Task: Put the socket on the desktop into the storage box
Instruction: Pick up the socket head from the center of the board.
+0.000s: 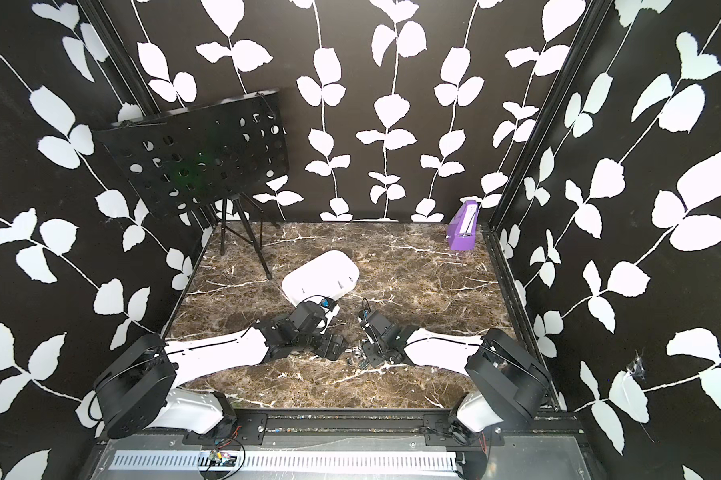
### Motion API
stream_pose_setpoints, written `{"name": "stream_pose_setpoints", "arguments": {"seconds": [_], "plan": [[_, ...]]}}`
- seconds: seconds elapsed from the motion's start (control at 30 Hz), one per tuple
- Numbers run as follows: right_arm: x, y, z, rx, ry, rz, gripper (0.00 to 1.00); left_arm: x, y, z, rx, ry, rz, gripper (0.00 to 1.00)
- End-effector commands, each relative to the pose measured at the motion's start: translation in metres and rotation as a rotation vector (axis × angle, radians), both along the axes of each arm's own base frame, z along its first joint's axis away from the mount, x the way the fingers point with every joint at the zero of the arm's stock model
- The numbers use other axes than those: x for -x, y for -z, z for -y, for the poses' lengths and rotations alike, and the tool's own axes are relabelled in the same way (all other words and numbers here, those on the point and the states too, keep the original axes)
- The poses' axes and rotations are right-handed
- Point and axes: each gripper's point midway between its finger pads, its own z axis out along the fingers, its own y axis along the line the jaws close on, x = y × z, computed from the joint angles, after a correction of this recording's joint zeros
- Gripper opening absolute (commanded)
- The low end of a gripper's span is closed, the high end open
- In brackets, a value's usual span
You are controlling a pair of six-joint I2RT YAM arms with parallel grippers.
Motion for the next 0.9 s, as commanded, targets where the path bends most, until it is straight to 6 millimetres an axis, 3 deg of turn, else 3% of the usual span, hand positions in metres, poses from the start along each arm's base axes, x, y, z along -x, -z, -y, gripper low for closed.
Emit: {"name": "stream_pose_setpoints", "arguments": {"seconds": [0.0, 0.87], "plan": [[0.004, 0.0045, -0.0046, 0.007, -0.02, -0.031, 0.38, -0.0028, -0.0114, 0.0029, 0.02, -0.003, 0.017, 0.96], [0.0055, 0.0074, -0.0013, 0.033, -0.013, -0.049, 0.29, -0.0029, -0.0129, 0.0027, 0.019, -0.002, 0.022, 0.95]]}}
